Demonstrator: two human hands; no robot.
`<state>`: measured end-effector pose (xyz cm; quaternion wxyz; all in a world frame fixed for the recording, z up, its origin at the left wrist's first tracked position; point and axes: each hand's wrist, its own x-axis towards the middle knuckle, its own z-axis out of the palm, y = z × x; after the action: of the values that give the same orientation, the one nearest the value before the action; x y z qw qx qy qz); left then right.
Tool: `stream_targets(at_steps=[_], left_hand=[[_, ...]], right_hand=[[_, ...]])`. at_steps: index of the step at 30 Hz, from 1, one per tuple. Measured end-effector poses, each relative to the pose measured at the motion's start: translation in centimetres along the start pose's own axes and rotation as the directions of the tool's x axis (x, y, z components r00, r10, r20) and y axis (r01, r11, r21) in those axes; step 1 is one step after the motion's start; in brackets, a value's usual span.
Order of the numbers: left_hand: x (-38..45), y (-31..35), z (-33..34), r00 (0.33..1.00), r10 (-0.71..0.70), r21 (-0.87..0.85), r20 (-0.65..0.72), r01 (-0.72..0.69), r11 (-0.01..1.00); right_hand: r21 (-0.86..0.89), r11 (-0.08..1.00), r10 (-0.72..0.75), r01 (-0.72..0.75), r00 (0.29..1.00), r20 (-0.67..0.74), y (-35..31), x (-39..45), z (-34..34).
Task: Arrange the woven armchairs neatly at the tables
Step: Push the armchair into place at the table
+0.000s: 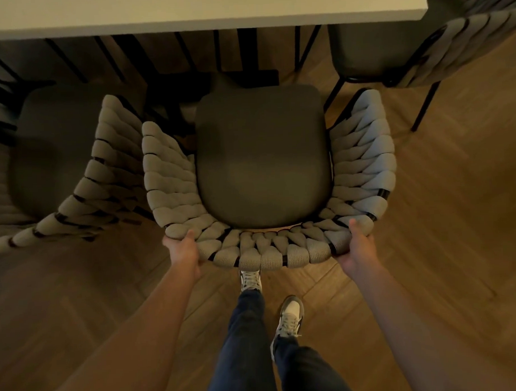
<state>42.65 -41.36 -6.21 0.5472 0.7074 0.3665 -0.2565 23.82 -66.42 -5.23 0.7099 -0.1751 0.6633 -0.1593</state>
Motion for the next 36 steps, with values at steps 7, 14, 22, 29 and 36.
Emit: stream_targets(at_steps=[7, 14, 22, 29, 36], left_hand=[[1.6, 1.7, 1.0, 1.000, -0.006, 0.046, -0.017, 0.006, 0.999], [2.7, 4.7, 2.7, 0.999, 0.025, 0.070, 0.021, -0.026, 0.997], [2.2, 5.2, 3.1, 0.999, 0.005, 0.130, 0.037, -0.010, 0.992], [2.4, 5.1, 2.7, 0.999, 0.033, 0.177, 0.036, -0.039, 0.983], [3.9, 5.2, 1.5, 1.000, 0.029, 0.178, 0.004, -0.029, 0.984]], right_hand=[[-0.005, 1.000, 0.026, -0.027, 1.000, -0.016, -1.3, 0.7, 1.5], [-0.033, 0.999, 0.028, -0.029, 0.999, -0.030, -2.5, 1.2, 3.5], [-0.061, 0.998, 0.019, -0.022, 0.999, -0.041, -3.1, 1.0, 3.7], [-0.107, 0.994, -0.035, 0.027, 0.997, -0.066, -2.3, 0.7, 3.6], [-0.069, 0.997, -0.020, 0.017, 0.999, -0.038, -1.0, 0.1, 3.6]])
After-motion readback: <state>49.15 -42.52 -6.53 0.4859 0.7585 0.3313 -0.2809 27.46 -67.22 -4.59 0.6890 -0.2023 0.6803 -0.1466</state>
